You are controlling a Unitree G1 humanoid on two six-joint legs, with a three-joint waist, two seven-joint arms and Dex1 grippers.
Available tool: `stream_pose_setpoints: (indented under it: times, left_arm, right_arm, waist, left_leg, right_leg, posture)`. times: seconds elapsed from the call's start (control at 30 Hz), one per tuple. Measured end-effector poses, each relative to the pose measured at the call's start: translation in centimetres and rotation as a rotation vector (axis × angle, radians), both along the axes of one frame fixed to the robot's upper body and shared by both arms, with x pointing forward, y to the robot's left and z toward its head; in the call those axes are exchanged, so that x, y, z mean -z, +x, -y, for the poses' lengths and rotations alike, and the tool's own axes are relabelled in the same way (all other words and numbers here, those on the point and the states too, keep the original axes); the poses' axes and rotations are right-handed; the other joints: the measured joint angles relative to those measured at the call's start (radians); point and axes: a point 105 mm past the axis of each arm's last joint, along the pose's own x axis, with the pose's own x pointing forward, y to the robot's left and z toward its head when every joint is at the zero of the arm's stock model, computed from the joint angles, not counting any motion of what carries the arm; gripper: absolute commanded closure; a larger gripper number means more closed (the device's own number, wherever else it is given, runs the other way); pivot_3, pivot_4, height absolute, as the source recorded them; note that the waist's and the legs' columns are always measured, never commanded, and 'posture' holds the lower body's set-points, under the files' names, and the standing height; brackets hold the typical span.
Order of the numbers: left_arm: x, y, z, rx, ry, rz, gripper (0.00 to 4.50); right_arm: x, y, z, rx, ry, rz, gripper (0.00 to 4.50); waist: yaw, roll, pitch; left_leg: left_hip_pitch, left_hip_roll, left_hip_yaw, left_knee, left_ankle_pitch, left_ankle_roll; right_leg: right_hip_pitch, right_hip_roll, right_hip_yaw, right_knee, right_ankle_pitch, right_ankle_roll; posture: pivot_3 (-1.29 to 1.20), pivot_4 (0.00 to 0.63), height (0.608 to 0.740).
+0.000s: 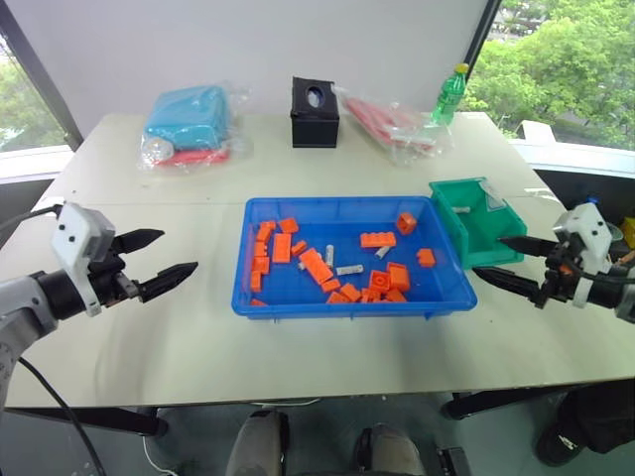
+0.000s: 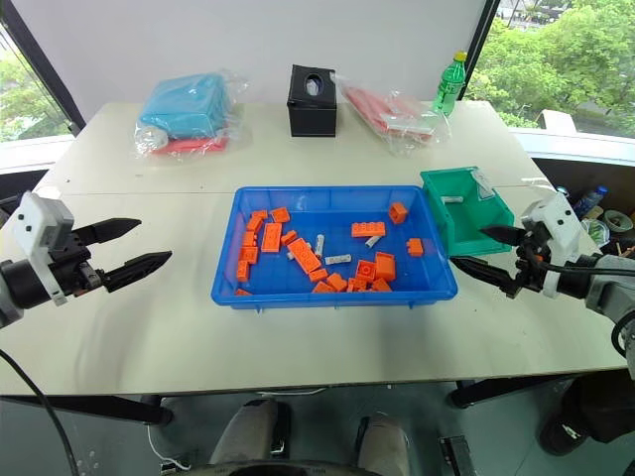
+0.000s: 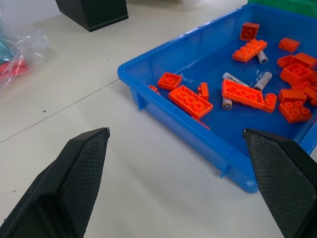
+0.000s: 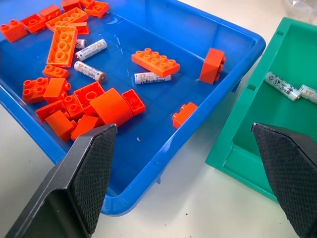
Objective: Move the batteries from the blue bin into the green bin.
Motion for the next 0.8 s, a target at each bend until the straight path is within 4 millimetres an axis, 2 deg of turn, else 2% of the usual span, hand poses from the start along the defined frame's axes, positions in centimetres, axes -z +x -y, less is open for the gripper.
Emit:
stream_pose_setpoints:
  times: [0.4,0.57,0.7,0.8]
  left_arm:
    - [-0.5,0.3,0.2,0.006,-0.02,0.015,0.0]
    - [-0.3,0.3,0.5,0.017,-0.022,0.006,0.0]
    - [-0.2,-0.2,1.5,0.064,-0.04,0.005,0.0]
    - [0.5,-0.7,1.9,0.091,-0.036,-0.026,0.0]
  right_arm:
    - [0.3,-0.1,0.1,0.013,0.003,-0.006,0.05]
    - [-0.2,0.6,0.0,0.013,-0.026,0.027,0.05]
    - [-1.6,1.9,-2.1,-0.064,-0.03,0.06,0.05]
    - [-2.5,2.8,-4.6,-0.144,-0.032,0.063,0.05]
  waist:
    - [-0.001,0.0,0.0]
    - [-0.001,0.0,0.0]
    - [-0.004,0.001,0.0]
    - [-0.006,0.001,0.0]
  left_leg:
    - [0.0,0.0,0.0,0.0,0.0,0.0]
    - [0.0,0.0,0.0,0.0,0.0,0.0]
    - [0.0,0.001,0.0,0.0,0.0,0.0]
    - [0.0,0.002,0.001,0.0,0.0,0.0]
  right_leg:
    - [0.0,0.0,0.0,0.0,0.0,0.0]
    - [0.0,0.0,0.0,0.0,0.0,0.0]
    - [0.0,0.0,0.0,0.0,0.0,-0.001]
    - [-0.001,0.001,0.0,0.001,0.001,-0.001]
  posture:
    - [0.0,0.15,0.63]
    - [0.0,0.15,0.63]
    - [0.0,0.15,0.63]
    - [0.0,0.15,0.63]
